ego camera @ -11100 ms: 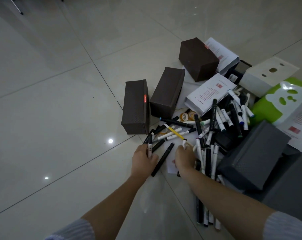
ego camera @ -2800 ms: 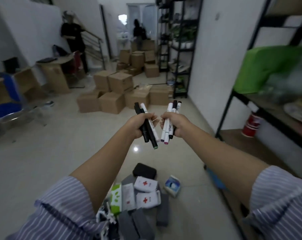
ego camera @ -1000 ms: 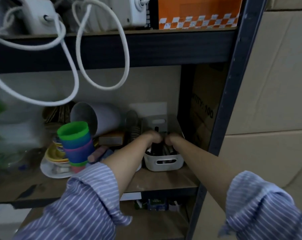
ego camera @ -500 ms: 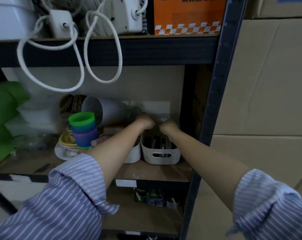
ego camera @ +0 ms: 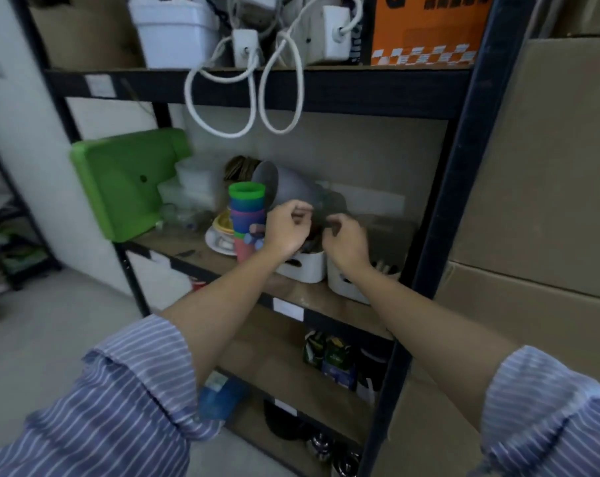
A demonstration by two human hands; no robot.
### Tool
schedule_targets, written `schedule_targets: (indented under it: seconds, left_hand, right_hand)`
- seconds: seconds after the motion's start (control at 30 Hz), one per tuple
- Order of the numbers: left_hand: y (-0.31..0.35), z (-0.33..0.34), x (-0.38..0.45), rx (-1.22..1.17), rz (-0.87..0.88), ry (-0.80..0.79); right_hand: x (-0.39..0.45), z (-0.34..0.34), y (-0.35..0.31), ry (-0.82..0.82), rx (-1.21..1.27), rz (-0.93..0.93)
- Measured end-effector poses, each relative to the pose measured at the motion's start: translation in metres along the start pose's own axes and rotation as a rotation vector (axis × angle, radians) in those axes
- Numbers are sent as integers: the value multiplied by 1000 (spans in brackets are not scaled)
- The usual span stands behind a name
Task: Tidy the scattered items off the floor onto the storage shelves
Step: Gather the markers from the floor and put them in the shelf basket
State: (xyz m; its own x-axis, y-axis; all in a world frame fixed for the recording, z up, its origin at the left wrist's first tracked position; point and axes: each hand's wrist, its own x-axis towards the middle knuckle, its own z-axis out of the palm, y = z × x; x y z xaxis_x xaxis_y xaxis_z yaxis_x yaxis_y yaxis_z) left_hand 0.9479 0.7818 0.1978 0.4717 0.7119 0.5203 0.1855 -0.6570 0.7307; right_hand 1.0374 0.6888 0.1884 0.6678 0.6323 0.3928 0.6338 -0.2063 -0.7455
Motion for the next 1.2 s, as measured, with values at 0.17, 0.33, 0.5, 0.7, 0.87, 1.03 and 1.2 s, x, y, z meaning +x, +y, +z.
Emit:
schedule_targets:
  seconds: [0.17,0.33,0.5,0.7,0.87,1.03,1.2]
  left_hand:
    - [-40,-64,-65,69,-28,190]
    - [-84,-131,-145,152,-255,348]
    - [-122,-185,-240,203,-477,501]
    - [-134,-251,-354,281,-676,620]
    - [-122,-309,-479,355,-874,698]
    - [-89,-358,-617,395,-1067,849]
    - [-49,-375,-737,399,-1235,974]
  right_hand:
    - [-46,46,-31,-76,65,-220]
    - [-106,102,-59,-65,-85,-441]
    - [-177,139,-105,-95,-85,-531]
    - [-272,191,-137,-439,-18,-700]
    - [-377,212,-164,-718,85,-794]
    - [-492,219,-190,-981,135,-851]
    - [-604,221,-208,-1203,139,-960]
